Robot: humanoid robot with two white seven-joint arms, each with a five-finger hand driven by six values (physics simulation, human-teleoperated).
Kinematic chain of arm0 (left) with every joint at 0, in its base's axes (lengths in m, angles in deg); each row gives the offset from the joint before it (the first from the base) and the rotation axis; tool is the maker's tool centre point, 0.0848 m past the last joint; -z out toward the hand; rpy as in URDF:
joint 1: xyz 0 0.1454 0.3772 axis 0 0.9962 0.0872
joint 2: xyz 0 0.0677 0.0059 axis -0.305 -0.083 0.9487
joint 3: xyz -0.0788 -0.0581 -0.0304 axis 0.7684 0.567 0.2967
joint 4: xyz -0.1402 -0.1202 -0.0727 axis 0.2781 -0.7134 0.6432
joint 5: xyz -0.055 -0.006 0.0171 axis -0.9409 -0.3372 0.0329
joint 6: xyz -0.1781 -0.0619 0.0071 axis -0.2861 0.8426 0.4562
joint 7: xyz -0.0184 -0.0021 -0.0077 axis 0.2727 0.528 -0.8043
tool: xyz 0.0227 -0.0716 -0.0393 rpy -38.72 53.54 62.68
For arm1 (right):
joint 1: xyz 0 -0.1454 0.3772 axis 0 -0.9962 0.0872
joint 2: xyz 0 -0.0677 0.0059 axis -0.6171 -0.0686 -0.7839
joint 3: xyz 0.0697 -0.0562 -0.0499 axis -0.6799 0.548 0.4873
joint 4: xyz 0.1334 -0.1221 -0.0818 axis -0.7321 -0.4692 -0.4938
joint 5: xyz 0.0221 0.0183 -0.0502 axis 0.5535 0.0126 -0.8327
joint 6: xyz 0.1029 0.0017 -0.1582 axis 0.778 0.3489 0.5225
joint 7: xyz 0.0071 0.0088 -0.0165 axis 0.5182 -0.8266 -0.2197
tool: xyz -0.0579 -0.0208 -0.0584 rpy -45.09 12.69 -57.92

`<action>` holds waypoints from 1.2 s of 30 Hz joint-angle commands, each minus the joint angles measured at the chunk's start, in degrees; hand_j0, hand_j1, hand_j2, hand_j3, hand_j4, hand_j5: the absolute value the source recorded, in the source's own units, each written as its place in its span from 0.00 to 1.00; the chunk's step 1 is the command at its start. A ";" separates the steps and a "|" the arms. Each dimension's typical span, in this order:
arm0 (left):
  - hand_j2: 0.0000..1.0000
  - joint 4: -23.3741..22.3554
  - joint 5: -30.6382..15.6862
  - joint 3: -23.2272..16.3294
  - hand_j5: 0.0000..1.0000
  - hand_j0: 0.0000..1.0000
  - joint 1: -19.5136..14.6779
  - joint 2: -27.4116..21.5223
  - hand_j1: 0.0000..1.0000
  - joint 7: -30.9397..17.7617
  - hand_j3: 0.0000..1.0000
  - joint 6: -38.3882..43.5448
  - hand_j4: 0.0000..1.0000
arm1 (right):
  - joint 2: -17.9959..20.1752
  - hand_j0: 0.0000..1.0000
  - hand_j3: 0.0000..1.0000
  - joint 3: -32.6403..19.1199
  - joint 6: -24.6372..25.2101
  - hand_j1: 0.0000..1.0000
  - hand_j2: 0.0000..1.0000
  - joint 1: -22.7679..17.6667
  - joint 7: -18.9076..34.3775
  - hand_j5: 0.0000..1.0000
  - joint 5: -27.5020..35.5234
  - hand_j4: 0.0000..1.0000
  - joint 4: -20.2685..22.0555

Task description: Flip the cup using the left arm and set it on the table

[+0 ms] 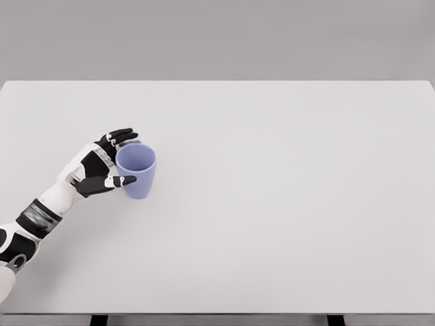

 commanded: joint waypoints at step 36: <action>1.00 0.55 -0.22 0.81 1.00 1.00 1.14 -4.09 1.00 -0.25 1.00 -0.29 1.00 | 0.00 1.00 1.00 0.00 -0.03 1.00 1.00 -0.09 0.03 1.00 -0.03 1.00 -0.04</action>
